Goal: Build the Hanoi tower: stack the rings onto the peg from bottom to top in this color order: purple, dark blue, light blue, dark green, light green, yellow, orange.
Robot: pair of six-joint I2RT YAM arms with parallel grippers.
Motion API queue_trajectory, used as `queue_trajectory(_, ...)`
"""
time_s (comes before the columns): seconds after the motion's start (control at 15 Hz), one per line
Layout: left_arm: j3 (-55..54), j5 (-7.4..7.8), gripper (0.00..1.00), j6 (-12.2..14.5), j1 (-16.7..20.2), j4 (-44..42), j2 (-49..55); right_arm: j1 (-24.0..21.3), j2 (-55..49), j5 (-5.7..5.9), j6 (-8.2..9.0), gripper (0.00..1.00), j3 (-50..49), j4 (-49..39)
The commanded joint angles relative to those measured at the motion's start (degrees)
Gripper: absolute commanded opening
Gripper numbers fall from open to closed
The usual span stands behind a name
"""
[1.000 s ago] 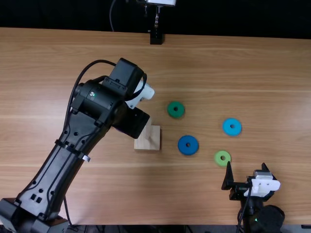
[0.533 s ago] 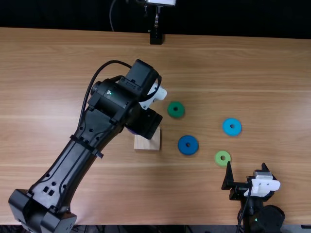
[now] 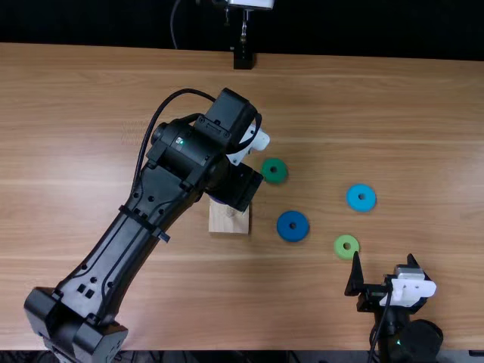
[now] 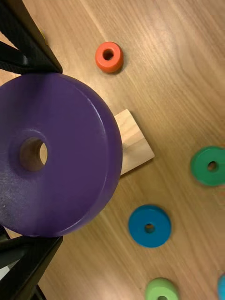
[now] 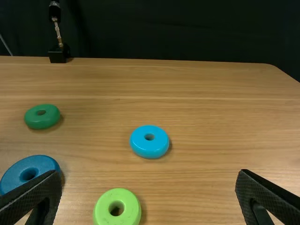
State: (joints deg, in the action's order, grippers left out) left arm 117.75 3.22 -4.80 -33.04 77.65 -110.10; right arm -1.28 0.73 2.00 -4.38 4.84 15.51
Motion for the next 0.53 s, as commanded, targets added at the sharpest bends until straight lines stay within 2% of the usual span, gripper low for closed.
queue_trajectory(0.0,1.86,0.15,0.00,-0.79,-0.80,-0.13,-1.34,-0.39,-0.73,1.16,0.06,1.00,-3.79,3.86)
queue_trajectory(0.47,1.86,0.15,0.00,-0.69,-1.33,-0.44,-3.27,-0.39,-0.73,1.16,0.06,1.00,-3.79,3.86)
